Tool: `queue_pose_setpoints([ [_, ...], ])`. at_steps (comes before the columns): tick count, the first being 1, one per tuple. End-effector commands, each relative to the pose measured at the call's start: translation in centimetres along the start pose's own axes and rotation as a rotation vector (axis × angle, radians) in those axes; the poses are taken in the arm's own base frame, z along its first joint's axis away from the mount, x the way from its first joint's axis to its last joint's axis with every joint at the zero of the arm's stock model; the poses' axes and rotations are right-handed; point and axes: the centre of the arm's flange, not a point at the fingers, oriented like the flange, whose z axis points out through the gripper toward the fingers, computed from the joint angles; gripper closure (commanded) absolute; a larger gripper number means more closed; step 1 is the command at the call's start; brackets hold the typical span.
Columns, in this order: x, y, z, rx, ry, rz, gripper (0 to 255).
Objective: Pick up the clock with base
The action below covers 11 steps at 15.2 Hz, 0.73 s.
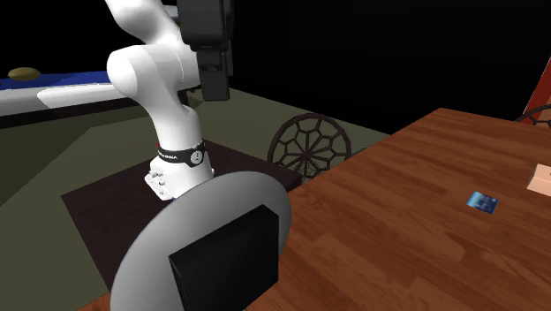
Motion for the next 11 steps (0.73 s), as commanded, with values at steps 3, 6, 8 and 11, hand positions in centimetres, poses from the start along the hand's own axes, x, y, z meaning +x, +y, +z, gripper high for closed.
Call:
queue_pose_setpoints([
  [3, -0.4, 5.4, 1.0, 0.001, -0.032, -0.129, 0],
  [6, -0.2, 9.2, 1.8, 0.003, -0.054, -0.222, 0],
  [8, 0.0, 10.6, 2.1, 0.003, -0.062, -0.257, 0],
  [11, 0.0, 10.7, 3.7, 0.003, -0.062, -0.257, 0],
])
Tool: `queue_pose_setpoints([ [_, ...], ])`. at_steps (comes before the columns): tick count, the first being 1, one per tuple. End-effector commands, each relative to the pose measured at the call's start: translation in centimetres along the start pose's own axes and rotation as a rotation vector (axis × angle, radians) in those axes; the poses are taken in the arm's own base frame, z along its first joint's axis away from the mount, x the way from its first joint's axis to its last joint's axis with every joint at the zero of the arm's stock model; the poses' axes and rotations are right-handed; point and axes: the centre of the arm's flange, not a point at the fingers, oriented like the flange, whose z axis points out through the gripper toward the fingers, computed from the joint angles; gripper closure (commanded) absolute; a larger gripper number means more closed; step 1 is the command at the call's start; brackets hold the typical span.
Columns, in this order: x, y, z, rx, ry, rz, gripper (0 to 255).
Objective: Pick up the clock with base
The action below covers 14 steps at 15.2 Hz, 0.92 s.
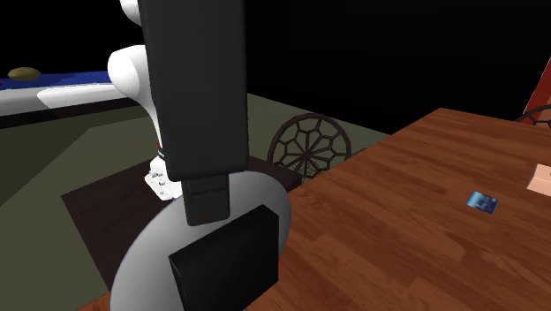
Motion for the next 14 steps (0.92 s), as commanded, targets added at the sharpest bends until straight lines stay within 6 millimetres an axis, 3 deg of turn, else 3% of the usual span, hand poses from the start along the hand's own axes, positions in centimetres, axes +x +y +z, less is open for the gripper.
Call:
queue_pose_setpoints([
  [1, 0.0, 0.1, 1.0, 0.0, -0.001, -0.003, 0],
  [4, 0.1, 0.2, 2.9, 0.0, -0.001, -0.003, 0],
  [6, 0.1, 0.2, 2.9, 0.0, -0.001, -0.003, 0],
  [7, 0.1, 0.2, 2.9, 0.0, -0.001, -0.003, 255],
  [14, 0.1, 0.2, 2.9, 0.0, -0.001, -0.003, 255],
])
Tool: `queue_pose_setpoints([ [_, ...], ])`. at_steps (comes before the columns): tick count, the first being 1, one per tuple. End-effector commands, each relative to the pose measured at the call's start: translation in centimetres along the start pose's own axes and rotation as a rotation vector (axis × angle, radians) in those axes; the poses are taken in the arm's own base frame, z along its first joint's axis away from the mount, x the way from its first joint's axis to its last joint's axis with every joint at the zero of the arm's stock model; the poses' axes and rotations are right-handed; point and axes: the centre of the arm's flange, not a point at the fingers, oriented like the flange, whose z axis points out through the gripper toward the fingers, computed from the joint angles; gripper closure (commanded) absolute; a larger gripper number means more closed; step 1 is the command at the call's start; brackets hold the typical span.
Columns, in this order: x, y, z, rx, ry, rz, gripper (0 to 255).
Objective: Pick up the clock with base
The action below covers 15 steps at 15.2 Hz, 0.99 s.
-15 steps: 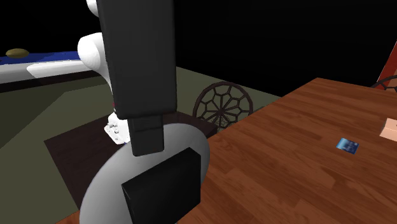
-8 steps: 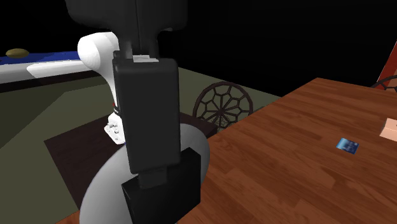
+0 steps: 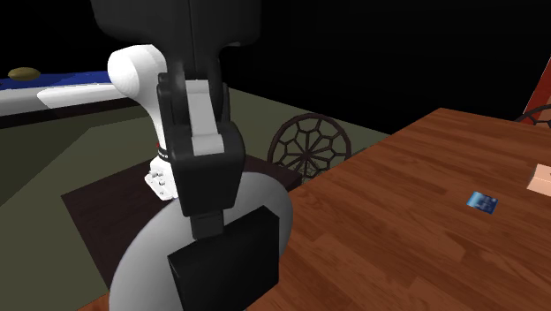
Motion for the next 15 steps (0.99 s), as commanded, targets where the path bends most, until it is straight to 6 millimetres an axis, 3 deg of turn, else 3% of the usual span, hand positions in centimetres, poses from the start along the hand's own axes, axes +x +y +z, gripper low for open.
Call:
queue_pose_setpoints([
  [1, 0.0, 0.0, 0.0, 0.001, 0.0, 0.0, 255],
  [15, -0.3, -0.4, -6.8, 0.001, 0.0, 0.0, 255],
])
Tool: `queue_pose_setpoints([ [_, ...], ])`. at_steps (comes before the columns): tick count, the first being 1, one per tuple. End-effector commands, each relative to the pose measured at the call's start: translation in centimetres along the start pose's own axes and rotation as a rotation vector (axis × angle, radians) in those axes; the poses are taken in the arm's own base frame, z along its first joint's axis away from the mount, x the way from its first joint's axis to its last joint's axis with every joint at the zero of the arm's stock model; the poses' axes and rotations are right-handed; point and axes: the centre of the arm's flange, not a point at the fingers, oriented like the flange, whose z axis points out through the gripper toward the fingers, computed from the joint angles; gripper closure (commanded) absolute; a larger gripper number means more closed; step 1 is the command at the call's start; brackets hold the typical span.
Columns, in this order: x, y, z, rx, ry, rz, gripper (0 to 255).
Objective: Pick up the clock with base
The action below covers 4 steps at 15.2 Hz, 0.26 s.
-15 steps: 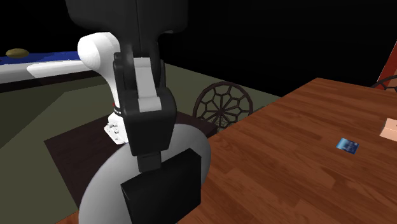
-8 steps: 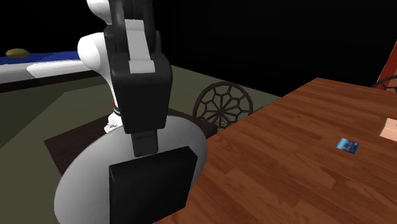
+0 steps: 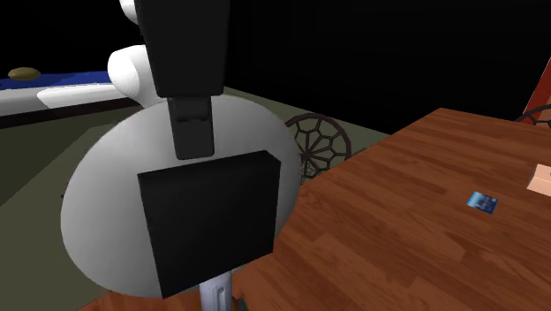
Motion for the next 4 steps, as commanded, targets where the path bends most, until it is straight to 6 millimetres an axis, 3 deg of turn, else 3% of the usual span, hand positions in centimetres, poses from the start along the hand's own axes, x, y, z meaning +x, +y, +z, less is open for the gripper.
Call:
queue_pose_setpoints([
  [1, -0.1, -0.08, -1.02, 0.0, 0.0, 0.0, 255],
  [4, -0.13, -0.11, -1.63, 0.0, 0.0, 0.0, 255],
])
